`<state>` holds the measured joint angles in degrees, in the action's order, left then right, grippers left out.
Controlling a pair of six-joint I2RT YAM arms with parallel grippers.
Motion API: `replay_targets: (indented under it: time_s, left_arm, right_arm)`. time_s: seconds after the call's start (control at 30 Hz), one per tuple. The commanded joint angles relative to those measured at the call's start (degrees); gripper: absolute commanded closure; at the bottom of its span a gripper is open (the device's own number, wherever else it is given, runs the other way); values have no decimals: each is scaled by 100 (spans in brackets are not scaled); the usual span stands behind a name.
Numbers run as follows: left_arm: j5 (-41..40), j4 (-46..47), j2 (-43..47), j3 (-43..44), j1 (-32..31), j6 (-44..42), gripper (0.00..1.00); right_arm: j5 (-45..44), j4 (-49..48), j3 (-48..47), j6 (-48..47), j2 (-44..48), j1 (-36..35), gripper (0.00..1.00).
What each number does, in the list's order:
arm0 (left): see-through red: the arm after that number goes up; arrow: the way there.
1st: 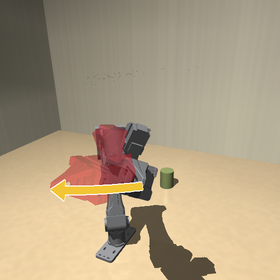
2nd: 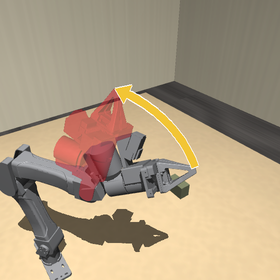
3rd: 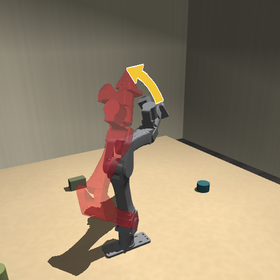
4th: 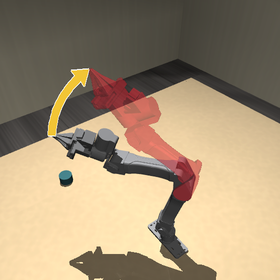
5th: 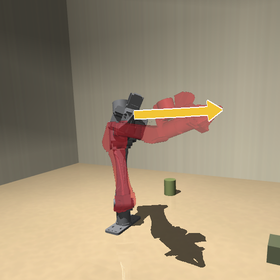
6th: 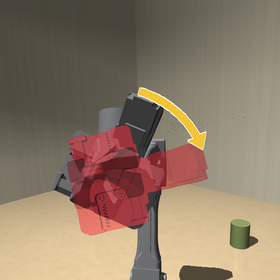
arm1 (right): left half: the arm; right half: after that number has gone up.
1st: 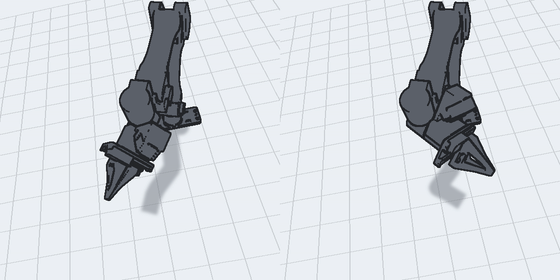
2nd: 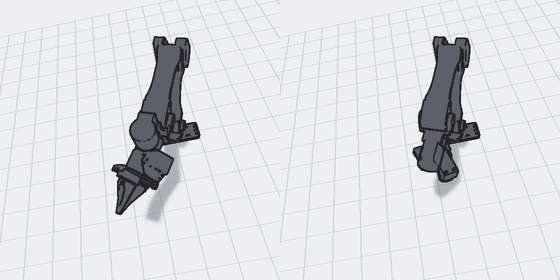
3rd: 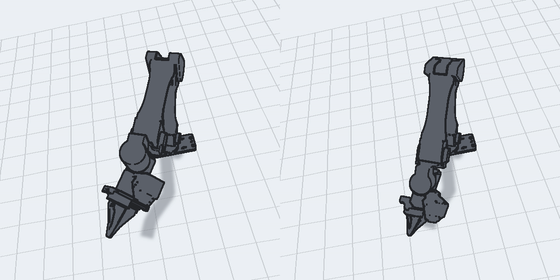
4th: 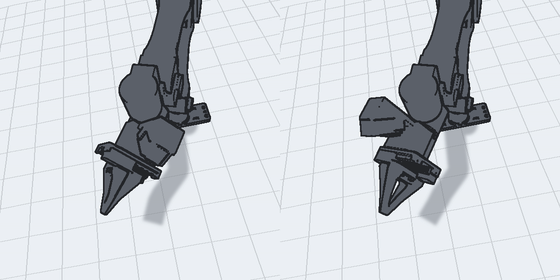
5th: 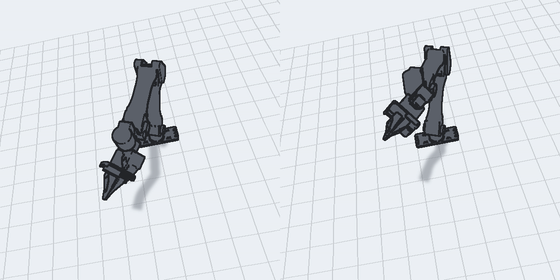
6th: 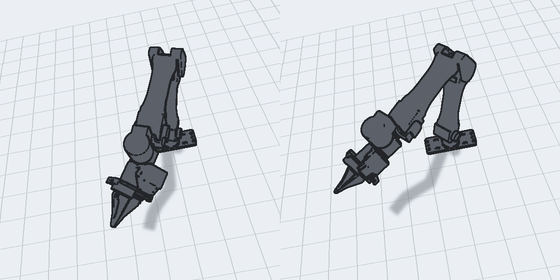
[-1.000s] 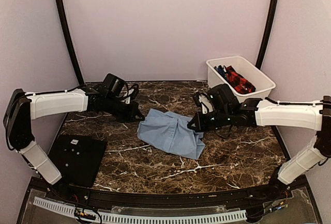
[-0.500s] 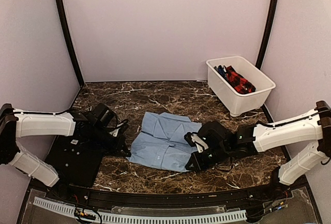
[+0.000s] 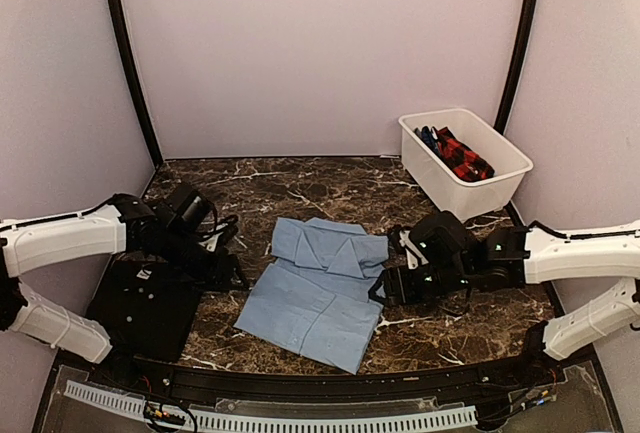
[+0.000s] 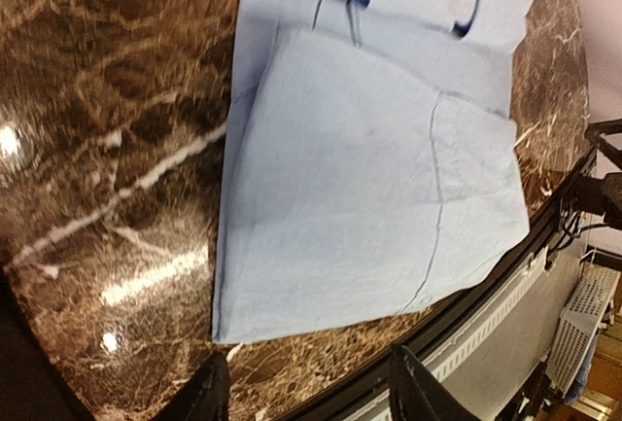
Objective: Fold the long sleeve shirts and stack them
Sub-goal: Adjust the crumpled shirt at the center of the board.
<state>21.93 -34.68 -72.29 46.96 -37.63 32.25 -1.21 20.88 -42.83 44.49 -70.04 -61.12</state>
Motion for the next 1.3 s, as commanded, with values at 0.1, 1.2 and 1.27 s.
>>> replay_targets:
  time_s: [0.1, 1.2, 1.27]
  left_arm:
    - [-795, 631, -695, 974, 68, -215, 45]
    - [-666, 2721, -3428, 2488, 425, 162, 98]
    - [-914, 2766, -3193, 2349, 419, 158, 100]
  right_arm:
    - [-518, -604, -564, -285, -674, 314, 36]
    - [-602, -627, -2531, -500, -3256, 681, 89]
    - [-693, -463, -2601, -534, -3162, 681, 100]
